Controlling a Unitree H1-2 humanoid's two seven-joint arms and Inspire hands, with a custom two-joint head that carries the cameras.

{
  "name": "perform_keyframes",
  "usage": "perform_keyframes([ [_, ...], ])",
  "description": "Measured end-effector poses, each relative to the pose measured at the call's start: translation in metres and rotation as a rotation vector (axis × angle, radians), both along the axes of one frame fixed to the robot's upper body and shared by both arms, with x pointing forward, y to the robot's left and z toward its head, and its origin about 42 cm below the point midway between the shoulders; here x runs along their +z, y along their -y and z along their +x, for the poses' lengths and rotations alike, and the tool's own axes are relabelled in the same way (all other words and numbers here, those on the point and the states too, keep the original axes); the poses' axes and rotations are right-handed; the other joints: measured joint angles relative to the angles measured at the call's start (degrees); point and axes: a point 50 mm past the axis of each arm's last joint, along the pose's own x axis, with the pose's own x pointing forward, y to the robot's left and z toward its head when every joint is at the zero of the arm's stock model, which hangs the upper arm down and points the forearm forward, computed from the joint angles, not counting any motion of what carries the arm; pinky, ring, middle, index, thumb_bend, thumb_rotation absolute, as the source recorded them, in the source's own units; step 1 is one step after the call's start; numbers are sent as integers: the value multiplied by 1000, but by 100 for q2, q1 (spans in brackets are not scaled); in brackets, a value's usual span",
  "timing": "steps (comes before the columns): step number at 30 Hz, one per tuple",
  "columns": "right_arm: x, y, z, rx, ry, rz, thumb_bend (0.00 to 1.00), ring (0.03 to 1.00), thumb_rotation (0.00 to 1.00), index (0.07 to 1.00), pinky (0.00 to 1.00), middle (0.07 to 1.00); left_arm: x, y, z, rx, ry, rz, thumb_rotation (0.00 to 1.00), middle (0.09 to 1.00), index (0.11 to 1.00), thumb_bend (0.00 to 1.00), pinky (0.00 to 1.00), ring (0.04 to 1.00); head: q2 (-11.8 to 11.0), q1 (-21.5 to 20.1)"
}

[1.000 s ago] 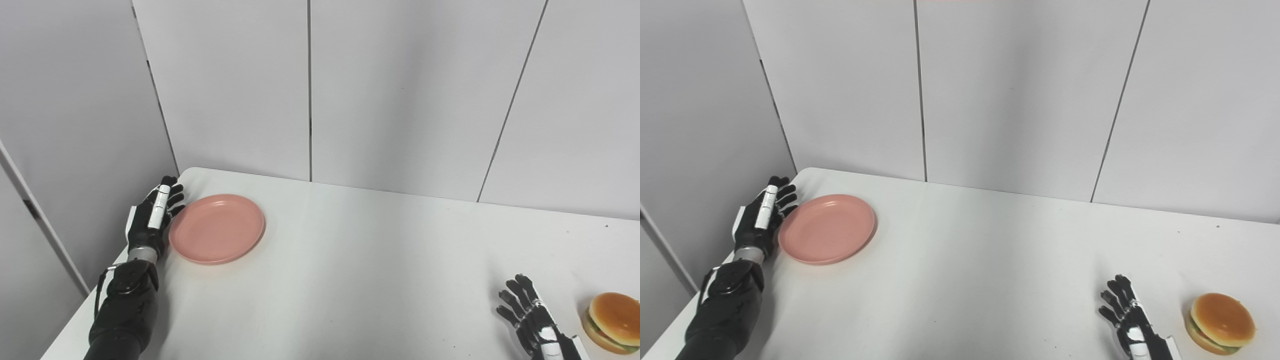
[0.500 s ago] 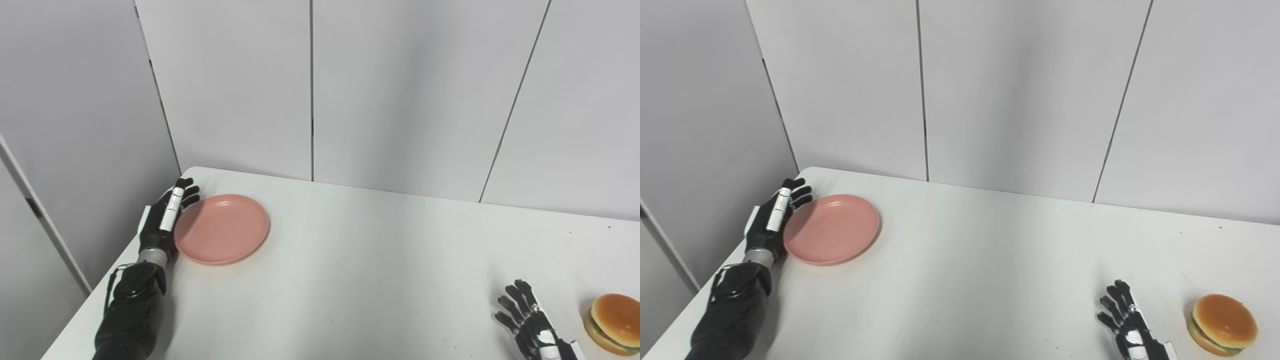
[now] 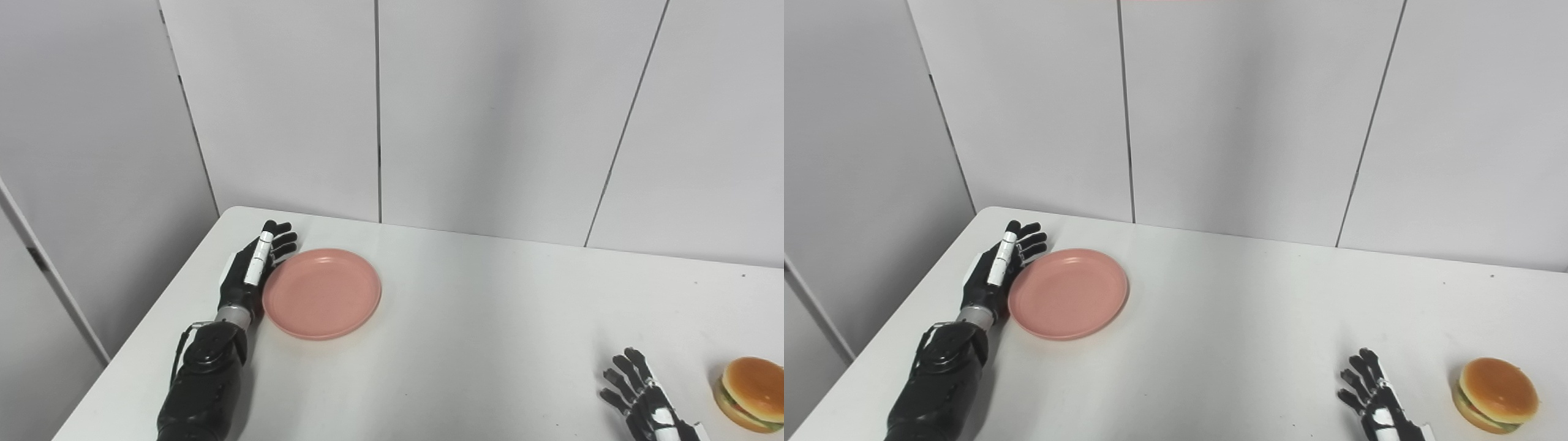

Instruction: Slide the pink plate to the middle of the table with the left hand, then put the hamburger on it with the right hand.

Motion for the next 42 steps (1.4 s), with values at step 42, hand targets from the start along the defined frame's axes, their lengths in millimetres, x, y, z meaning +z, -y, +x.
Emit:
perform_keyframes([
  [42, -1, -60, -2, 21, -39, -28, 756, 907, 1000, 950, 833, 944, 9, 146, -22, -223, -66, -71, 920, 829, 684, 684, 767, 859, 562, -1916],
])
